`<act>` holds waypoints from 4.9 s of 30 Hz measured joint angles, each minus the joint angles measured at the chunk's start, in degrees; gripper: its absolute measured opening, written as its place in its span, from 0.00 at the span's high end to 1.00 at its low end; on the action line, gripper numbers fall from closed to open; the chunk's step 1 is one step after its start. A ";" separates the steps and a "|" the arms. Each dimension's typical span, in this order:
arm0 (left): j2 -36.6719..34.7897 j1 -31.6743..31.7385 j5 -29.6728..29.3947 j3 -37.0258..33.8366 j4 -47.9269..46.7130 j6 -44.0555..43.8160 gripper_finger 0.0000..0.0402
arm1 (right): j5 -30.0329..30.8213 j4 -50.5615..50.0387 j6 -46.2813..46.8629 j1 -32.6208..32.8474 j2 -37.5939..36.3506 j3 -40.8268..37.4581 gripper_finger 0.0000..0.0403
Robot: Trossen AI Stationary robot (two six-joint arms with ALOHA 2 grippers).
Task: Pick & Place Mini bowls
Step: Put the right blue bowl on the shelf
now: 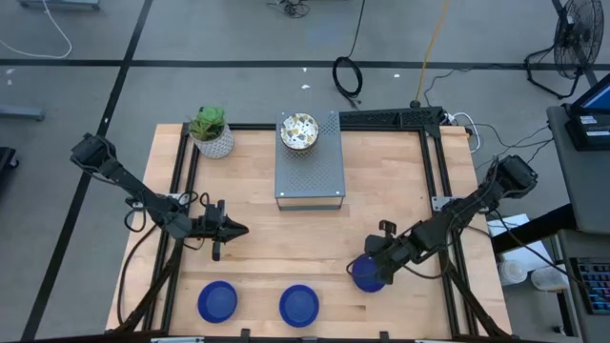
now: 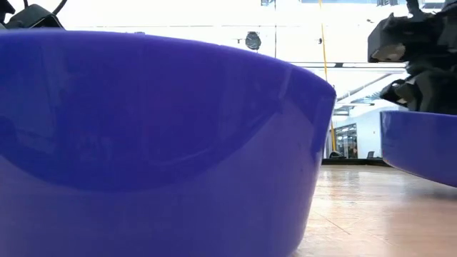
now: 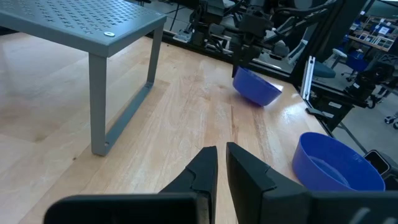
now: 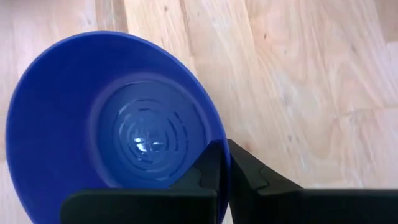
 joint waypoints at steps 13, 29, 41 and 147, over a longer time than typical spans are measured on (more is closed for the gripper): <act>-0.02 -0.01 0.01 0.00 0.00 0.00 0.91 | -0.13 6.46 -8.76 -3.64 0.00 0.00 0.99; 0.00 0.00 0.01 0.00 0.00 -0.01 0.91 | -0.20 17.45 -20.49 -9.35 0.00 0.00 0.99; 0.00 0.01 0.00 0.00 0.00 0.00 0.91 | -0.44 23.26 -26.78 -13.93 -0.02 0.00 0.99; 0.00 0.00 0.02 0.02 -0.02 0.00 0.91 | -16.63 -6.99 -33.91 -52.50 14.93 42.72 1.00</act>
